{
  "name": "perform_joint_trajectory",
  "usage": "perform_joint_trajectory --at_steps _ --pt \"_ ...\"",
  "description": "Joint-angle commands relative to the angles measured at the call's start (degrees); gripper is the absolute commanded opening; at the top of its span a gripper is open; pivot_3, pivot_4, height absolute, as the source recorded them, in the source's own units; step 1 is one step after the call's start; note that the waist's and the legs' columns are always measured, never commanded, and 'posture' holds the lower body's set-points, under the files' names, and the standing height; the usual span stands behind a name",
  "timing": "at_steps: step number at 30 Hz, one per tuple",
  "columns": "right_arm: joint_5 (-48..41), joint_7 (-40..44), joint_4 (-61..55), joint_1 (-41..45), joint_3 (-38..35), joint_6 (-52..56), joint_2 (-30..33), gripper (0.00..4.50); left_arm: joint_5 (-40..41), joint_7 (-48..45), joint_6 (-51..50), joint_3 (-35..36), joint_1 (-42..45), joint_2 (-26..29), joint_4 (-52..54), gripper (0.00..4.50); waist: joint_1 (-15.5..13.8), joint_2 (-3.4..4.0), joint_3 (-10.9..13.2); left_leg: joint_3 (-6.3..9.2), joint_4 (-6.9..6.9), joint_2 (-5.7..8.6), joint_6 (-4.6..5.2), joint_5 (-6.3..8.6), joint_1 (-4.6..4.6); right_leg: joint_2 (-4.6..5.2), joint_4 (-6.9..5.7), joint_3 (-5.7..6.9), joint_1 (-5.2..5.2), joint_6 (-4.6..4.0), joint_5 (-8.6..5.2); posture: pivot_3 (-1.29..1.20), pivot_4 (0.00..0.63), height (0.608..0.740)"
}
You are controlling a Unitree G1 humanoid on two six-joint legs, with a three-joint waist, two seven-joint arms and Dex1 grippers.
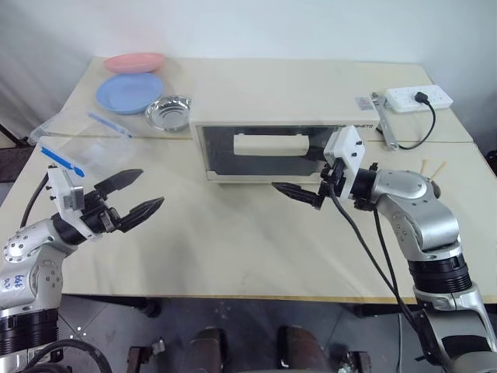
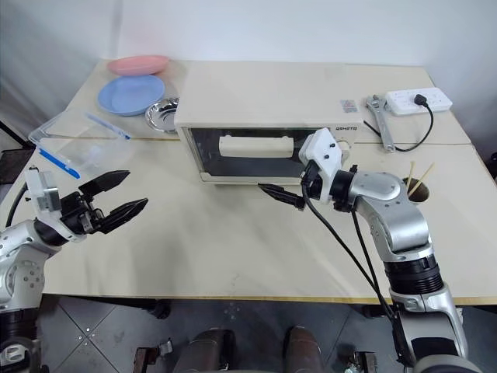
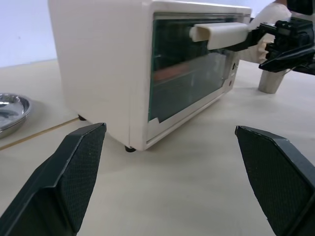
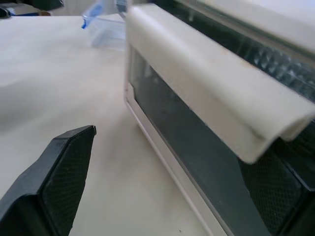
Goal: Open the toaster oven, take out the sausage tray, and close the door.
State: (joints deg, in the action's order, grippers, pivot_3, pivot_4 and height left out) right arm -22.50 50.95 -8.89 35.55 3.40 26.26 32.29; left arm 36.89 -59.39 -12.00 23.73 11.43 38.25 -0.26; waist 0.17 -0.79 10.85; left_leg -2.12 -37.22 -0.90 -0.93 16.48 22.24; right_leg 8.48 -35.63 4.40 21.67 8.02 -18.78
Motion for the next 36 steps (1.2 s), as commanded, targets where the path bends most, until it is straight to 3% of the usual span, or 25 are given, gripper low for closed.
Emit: perform_joint_trajectory --at_steps 1,9,16,19,31,36 --pt "-3.11 2.62 -5.71 0.89 -1.16 2.03 2.23 4.50 1.77 -0.17 -0.02 1.73 -0.34 0.93 3.00 4.46 0.00 0.00 0.00 0.00 0.00 0.00 0.00 0.00 0.00 0.00 0.00 0.00 0.00 0.00 0.00 0.00 0.150 0.740" --pt "-5.34 6.68 -9.98 0.44 -0.89 5.01 5.08 4.50 2.36 -0.39 -4.43 0.50 2.68 4.40 3.96 4.46 0.11 -0.01 0.02 -0.08 0.07 -0.02 -0.02 0.02 0.05 -0.01 0.00 0.00 0.16 0.00 0.00 0.00 0.150 0.740" --pt "-4.52 8.94 -14.76 -5.70 2.88 5.09 6.53 4.50 1.85 -1.92 -5.30 -0.77 9.71 6.31 -0.48 4.46 0.10 -0.09 0.06 -0.24 0.09 -0.05 -0.06 0.10 0.16 -0.01 -0.02 0.07 0.36 0.00 0.00 0.00 0.150 0.740" --pt "-3.69 8.29 -14.39 -6.26 3.45 4.38 5.95 4.50 1.64 -5.23 -5.58 -2.39 12.21 6.84 -3.19 3.84 0.58 -0.11 0.07 -0.59 0.04 -0.08 -0.05 0.10 0.15 0.01 -0.13 0.05 0.53 -0.01 0.01 0.00 0.150 0.740" --pt "-3.10 5.71 -16.26 -9.58 3.33 4.66 5.55 4.50 -2.71 -11.66 -1.99 -10.68 24.59 2.96 -14.73 0.12 0.39 -0.21 0.11 -0.80 -0.05 -0.15 -0.06 0.10 0.16 0.00 -0.33 0.03 0.72 -0.05 0.03 0.00 0.150 0.740" --pt "-3.70 3.98 -18.29 -12.04 1.63 6.23 6.53 4.50 -6.09 -13.36 0.51 -14.23 28.14 0.91 -19.21 0.05 0.05 -0.25 0.14 -0.88 -0.04 -0.14 -0.05 0.10 0.17 0.01 -0.33 0.04 0.77 -0.05 0.04 0.00 0.150 0.740"
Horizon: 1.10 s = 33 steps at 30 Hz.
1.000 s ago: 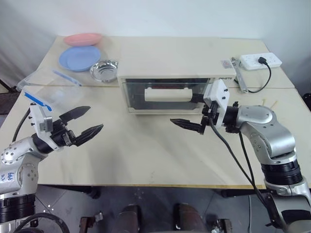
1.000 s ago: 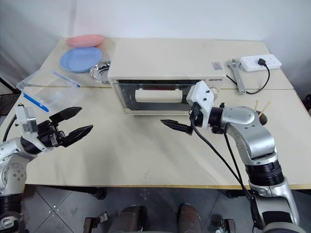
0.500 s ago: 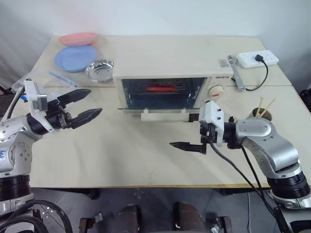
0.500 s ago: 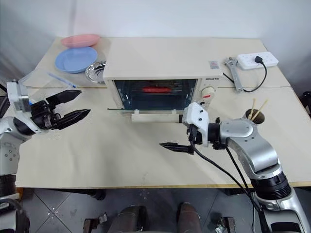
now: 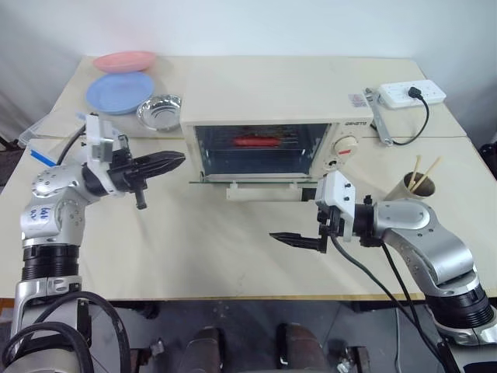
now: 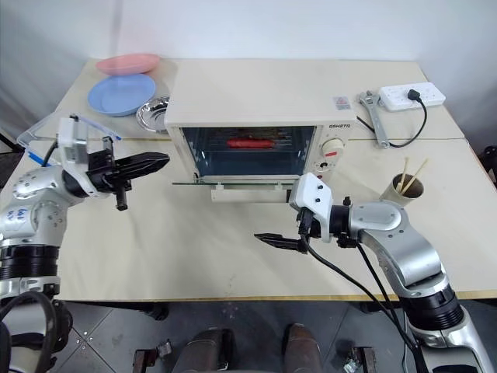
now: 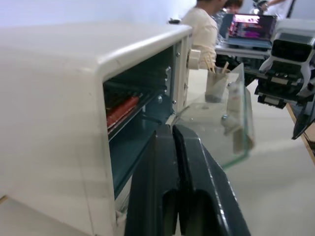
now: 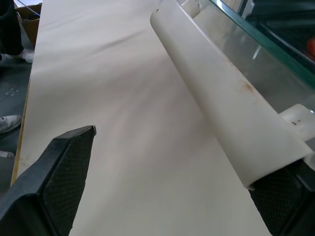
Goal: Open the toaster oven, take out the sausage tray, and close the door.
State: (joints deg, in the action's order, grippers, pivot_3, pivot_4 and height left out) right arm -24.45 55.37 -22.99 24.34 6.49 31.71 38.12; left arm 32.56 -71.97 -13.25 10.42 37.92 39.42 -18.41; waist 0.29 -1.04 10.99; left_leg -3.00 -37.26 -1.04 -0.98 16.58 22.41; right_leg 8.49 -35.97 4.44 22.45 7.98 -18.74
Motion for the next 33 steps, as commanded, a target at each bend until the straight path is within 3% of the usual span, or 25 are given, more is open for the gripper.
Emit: perform_joint_trajectory --at_steps 1,15,20,24,28,31,33 --pt "-1.93 -0.78 -4.59 -1.45 -2.07 1.28 1.09 4.50 -2.47 -0.47 1.85 -1.57 2.26 -0.75 -1.68 0.05 -0.19 -0.01 0.01 -0.01 0.01 0.00 0.00 0.00 0.00 0.00 0.01 0.00 0.01 0.00 0.00 0.00 0.150 0.740" --pt "-2.49 0.08 -7.20 -8.03 -7.08 5.27 10.99 4.50 -7.03 -6.93 5.47 -7.06 6.59 -5.50 -7.90 0.05 -1.45 -0.09 0.05 0.00 -0.72 0.00 0.24 0.12 0.32 0.01 -0.01 0.00 -0.02 0.14 0.31 0.00 0.150 0.740" --pt "-5.12 3.91 -9.57 -11.57 -9.87 7.16 16.42 4.50 -8.21 -8.84 6.44 -8.67 6.70 -6.45 -8.64 0.05 -1.60 -0.09 0.05 0.00 -0.85 0.00 0.39 0.14 0.47 0.01 0.12 -0.03 0.00 0.25 0.50 0.00 0.150 0.740" --pt "-11.62 9.62 -12.00 -14.06 -16.78 8.63 21.40 4.50 -10.01 -11.04 7.65 -10.68 7.06 -6.55 -9.69 0.05 -1.70 -0.11 0.05 0.01 -0.91 0.02 0.46 0.18 0.64 0.01 0.24 -0.01 0.05 0.33 0.54 0.00 0.150 0.740" --pt "-18.34 8.78 -11.64 -10.07 -22.07 11.76 21.99 4.50 -14.24 -12.42 8.07 -13.81 7.28 -4.93 -10.80 0.05 -1.48 -0.11 0.06 -0.03 -1.01 0.01 0.51 0.21 0.65 0.01 0.32 -0.01 0.02 0.38 0.67 0.00 0.150 0.740" --pt "-25.37 2.25 -10.17 -1.32 -22.89 14.64 17.45 4.50 -17.43 -14.15 10.95 -16.25 7.28 -4.11 -11.73 0.05 -1.07 -0.12 0.06 -0.05 -1.02 -0.02 0.52 0.19 0.63 0.01 0.29 -0.02 0.04 0.35 0.70 0.00 0.150 0.740" --pt "-24.37 -2.06 -9.18 4.06 -20.26 14.93 14.62 4.50 -19.99 -14.36 13.34 -18.06 7.12 -3.71 -11.88 0.05 -0.96 -0.12 0.06 -0.07 -1.04 -0.06 0.50 0.18 0.63 0.00 0.29 -0.02 0.06 0.31 0.73 0.00 0.150 0.740"
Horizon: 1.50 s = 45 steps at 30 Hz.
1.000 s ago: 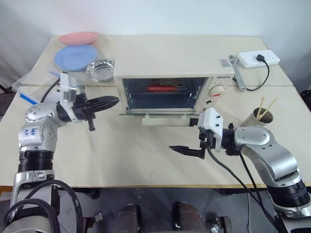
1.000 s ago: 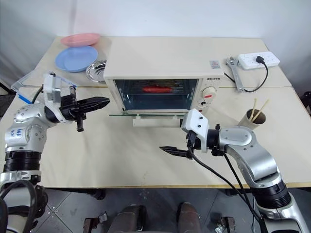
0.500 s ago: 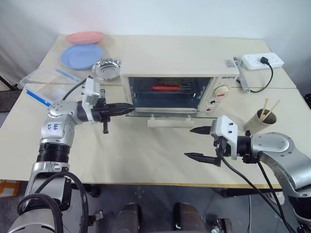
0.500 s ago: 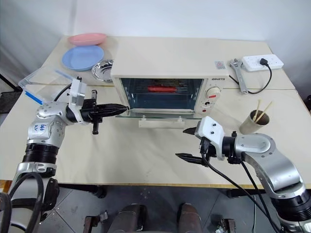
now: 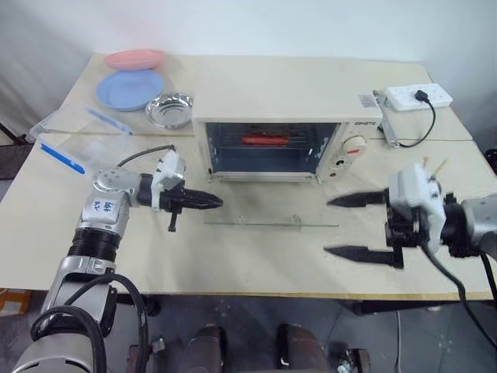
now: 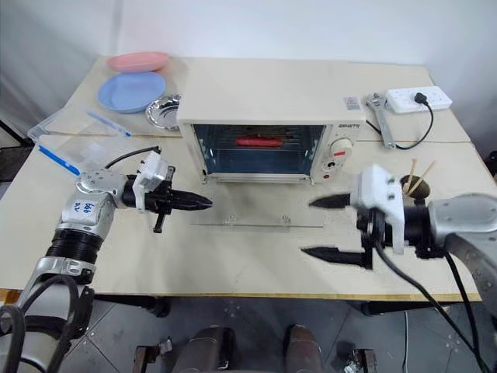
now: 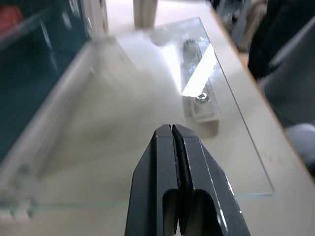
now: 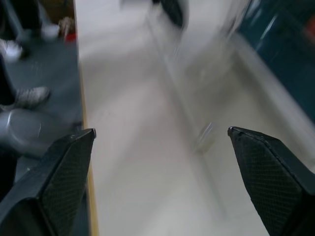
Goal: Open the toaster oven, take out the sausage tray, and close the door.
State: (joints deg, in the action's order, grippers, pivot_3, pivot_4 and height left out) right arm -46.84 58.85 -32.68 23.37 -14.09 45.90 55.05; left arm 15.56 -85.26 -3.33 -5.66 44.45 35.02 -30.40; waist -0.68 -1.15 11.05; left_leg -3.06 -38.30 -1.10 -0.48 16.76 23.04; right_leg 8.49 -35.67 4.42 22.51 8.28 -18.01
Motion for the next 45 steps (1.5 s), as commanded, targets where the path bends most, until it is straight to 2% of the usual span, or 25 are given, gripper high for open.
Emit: perform_joint_trajectory --at_steps 1,6,9,11,13,15,18,22,28,32,34,37,45 --pt "0.21 -6.86 0.84 6.91 2.65 0.17 -3.46 4.50 -4.19 -0.87 4.56 -2.75 0.59 0.79 0.11 0.05 -0.04 0.00 0.00 0.01 0.00 0.00 -0.01 0.00 0.01 0.00 0.00 0.00 0.00 0.00 0.00 0.00 0.150 0.740" --pt "15.11 -13.78 4.53 13.65 15.07 -6.75 -8.95 4.50 -8.13 0.82 10.35 -4.57 0.57 0.92 -0.35 0.05 -0.09 -0.03 -0.01 -0.08 0.02 0.03 0.04 0.03 0.14 0.02 0.02 0.01 0.13 0.02 0.01 0.00 0.150 0.740" --pt "27.94 -17.61 7.03 16.65 24.03 -10.59 -9.20 4.50 -8.82 2.40 14.59 -4.23 0.01 0.83 0.05 0.05 -0.16 -0.02 -0.01 -0.16 -0.01 0.05 0.07 0.04 0.15 0.06 -0.01 0.01 0.18 0.05 0.03 0.00 0.150 0.740" --pt "34.78 -18.90 9.78 18.26 29.16 -12.77 -9.74 4.50 -6.26 4.44 16.58 -1.72 -1.06 -0.34 1.55 0.05 -0.07 -0.02 -0.01 -0.18 -0.02 0.04 0.08 0.04 0.15 0.06 -0.02 0.01 0.19 0.06 0.03 0.00 0.150 0.740" --pt "38.49 -20.30 12.48 19.21 31.13 -14.51 -11.66 4.50 -3.33 6.56 16.40 0.96 -2.04 -1.55 3.22 0.05 0.02 -0.02 -0.01 -0.20 -0.02 0.04 0.09 0.05 0.15 0.06 -0.02 0.01 0.21 0.06 0.03 0.00 0.150 0.740" --pt "48.37 -25.15 18.05 22.25 36.39 -15.16 -13.69 4.50 1.41 11.13 14.04 6.04 -5.23 -2.76 7.72 0.05 0.48 -0.02 -0.01 -0.21 -0.02 0.02 0.09 0.05 0.16 0.07 -0.03 0.01 0.22 0.07 0.04 0.00 0.150 0.740" --pt "56.71 -28.33 23.03 24.96 40.17 -15.99 -16.09 4.50 5.14 16.11 8.94 10.09 -9.45 -3.30 13.67 0.05 1.21 -0.02 -0.01 -0.25 -0.02 0.01 0.09 0.05 0.19 0.10 -0.11 0.01 0.32 0.07 0.04 0.00 0.150 0.740" --pt "64.62 -30.32 29.20 27.05 43.47 -18.68 -19.10 4.50 10.77 23.35 4.50 15.50 -16.33 -5.60 22.33 0.84 2.13 -0.02 -0.01 -0.27 0.02 -0.02 0.06 0.03 0.16 0.11 -0.19 0.02 0.36 0.07 0.04 0.00 0.150 0.740" --pt "71.34 -31.43 38.95 30.13 45.36 -22.83 -24.53 4.50 15.36 34.31 2.37 20.41 -25.13 -11.31 32.65 2.74 2.39 -0.02 -0.01 -0.28 -0.01 -0.03 0.03 0.02 0.14 0.13 -0.21 0.01 0.35 0.05 0.05 0.00 0.150 0.740" --pt "75.00 -32.31 45.55 32.29 45.66 -25.19 -27.03 4.50 16.08 38.05 1.06 20.38 -28.29 -13.21 36.74 3.98 2.31 -0.02 -0.01 -0.28 -0.01 -0.03 0.03 0.01 0.14 0.14 -0.21 0.01 0.35 0.04 0.06 0.00 0.150 0.740" --pt "76.70 -33.13 48.01 33.18 45.40 -25.90 -27.89 4.50 16.27 38.99 0.62 20.18 -29.12 -13.49 37.86 4.47 2.32 -0.02 -0.01 -0.28 -0.01 -0.03 0.03 0.01 0.14 0.14 -0.21 0.01 0.35 0.04 0.06 0.00 0.150 0.740" --pt "78.99 -32.94 50.01 33.67 45.37 -26.20 -28.33 3.87 16.56 39.56 0.33 20.32 -29.51 -13.55 38.53 4.50 2.32 -0.02 -0.01 -0.28 0.00 -0.03 0.02 0.01 0.14 0.14 -0.20 0.01 0.35 0.04 0.06 0.00 0.150 0.740" --pt "83.84 -32.73 47.79 31.98 44.66 -25.56 -29.10 1.04 16.83 39.53 -0.38 19.50 -26.96 -13.31 36.55 4.50 2.28 -0.02 -0.01 -0.29 0.01 -0.02 0.02 0.01 0.14 0.13 -0.20 0.01 0.35 0.04 0.06 0.00 0.150 0.740"
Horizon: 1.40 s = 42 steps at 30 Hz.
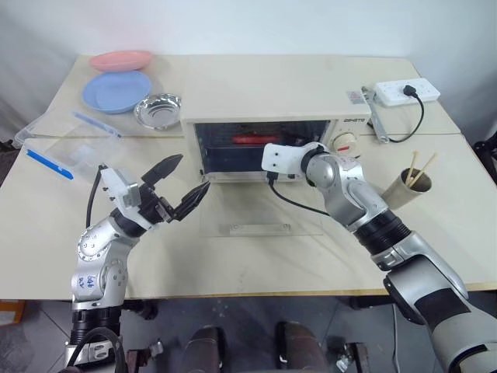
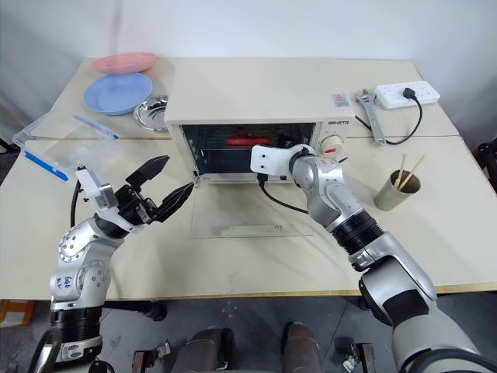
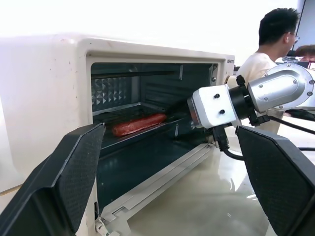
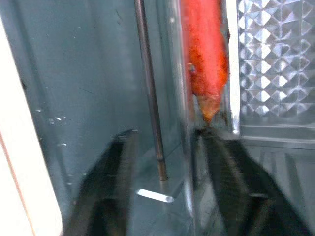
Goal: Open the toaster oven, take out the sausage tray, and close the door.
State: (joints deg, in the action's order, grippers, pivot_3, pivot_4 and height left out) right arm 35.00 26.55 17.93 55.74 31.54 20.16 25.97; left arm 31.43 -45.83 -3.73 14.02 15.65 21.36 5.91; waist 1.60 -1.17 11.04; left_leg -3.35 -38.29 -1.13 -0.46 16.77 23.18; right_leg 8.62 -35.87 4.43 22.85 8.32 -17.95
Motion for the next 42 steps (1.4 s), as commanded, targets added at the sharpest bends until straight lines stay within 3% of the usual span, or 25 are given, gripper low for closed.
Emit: perform_joint_trajectory --at_steps 1,3,4,17,42 --pt "2.53 -0.53 -3.62 -0.89 -1.05 -0.06 0.07 0.69 0.91 0.13 -0.12 -0.27 2.27 0.31 -0.08 4.50 -0.01 0.00 0.00 0.00 0.00 0.00 0.00 0.00 0.00 0.00 0.00 0.00 0.00 0.00 0.00 0.00 0.150 0.740" --pt "4.23 -1.16 -5.79 -2.31 -0.99 -0.71 0.44 0.03 0.65 -0.45 -0.39 -0.80 3.36 0.38 -1.11 4.50 -0.01 0.00 0.00 -0.01 0.00 0.00 0.00 0.00 -0.01 0.00 0.00 0.00 0.00 0.00 0.00 0.00 0.150 0.740" --pt "5.27 -1.48 -6.88 -3.08 -1.00 -0.73 0.55 0.01 0.50 -0.64 -0.34 -0.98 3.83 0.38 -1.59 4.50 -0.05 0.00 0.00 -0.01 0.01 0.00 0.00 0.00 -0.01 0.00 0.00 0.00 0.00 0.00 0.00 0.00 0.150 0.740" --pt "14.68 -7.51 -16.72 -11.33 -2.88 -2.14 1.54 0.01 -0.42 -1.80 0.88 -1.95 8.66 0.53 -6.67 4.50 0.03 0.00 0.00 -0.10 0.06 -0.01 -0.06 0.00 0.00 -0.01 0.04 0.02 0.05 0.00 0.00 0.00 0.150 0.740" --pt "18.58 -5.61 -39.63 -30.01 -10.63 -7.45 5.28 0.01 -1.88 -5.37 3.12 -1.78 13.53 2.18 -14.55 4.50 -0.31 -0.01 0.00 -0.11 0.06 0.02 -0.04 -0.01 0.01 -0.02 0.07 0.02 0.05 0.00 0.00 0.00 0.150 0.740"
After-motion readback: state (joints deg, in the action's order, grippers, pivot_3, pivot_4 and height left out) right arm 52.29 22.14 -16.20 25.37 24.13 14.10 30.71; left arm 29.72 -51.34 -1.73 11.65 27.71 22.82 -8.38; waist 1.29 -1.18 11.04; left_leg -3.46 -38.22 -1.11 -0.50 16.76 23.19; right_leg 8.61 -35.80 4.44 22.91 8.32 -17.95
